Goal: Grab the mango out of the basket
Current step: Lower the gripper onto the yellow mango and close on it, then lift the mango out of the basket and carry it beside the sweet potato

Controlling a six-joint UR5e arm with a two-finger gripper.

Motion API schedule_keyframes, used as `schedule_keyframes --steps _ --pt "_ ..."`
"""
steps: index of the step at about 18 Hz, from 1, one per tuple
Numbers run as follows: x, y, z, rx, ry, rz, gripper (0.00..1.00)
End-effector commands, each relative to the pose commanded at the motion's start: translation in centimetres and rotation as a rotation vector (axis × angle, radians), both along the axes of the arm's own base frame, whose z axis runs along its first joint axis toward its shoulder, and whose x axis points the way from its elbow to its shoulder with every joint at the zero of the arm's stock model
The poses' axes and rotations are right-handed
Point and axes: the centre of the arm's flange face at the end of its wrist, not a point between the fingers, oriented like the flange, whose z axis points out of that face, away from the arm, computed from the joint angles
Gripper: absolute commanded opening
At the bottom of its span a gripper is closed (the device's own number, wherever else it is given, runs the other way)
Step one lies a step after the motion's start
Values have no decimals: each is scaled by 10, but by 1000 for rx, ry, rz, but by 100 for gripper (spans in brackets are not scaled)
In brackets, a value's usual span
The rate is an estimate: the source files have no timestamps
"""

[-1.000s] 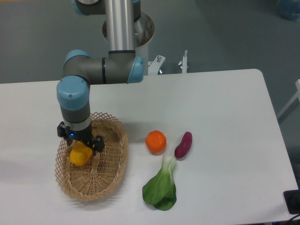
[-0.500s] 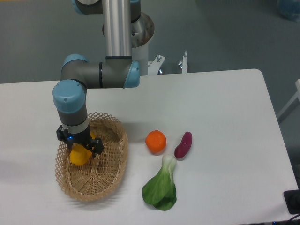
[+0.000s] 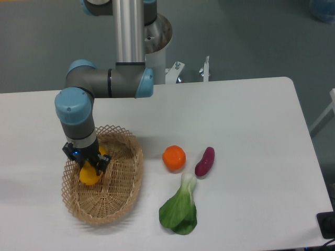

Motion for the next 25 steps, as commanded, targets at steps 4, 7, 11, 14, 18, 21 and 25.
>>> schedule_keyframes --steps 4,7,11,14,18,21,25 --pt "-5 2 18 31 10 9 50" --pt "-31 -6 53 86 35 41 50" --pt "-82 -14 104 158 81 104 50" --pt "-117 -25 138 184 128 84 50" --pt "-164 -60 168 162 155 49 50" --pt "-204 -88 183 159 141 10 50" --pt "-251 -129 192 139 134 -72 50"
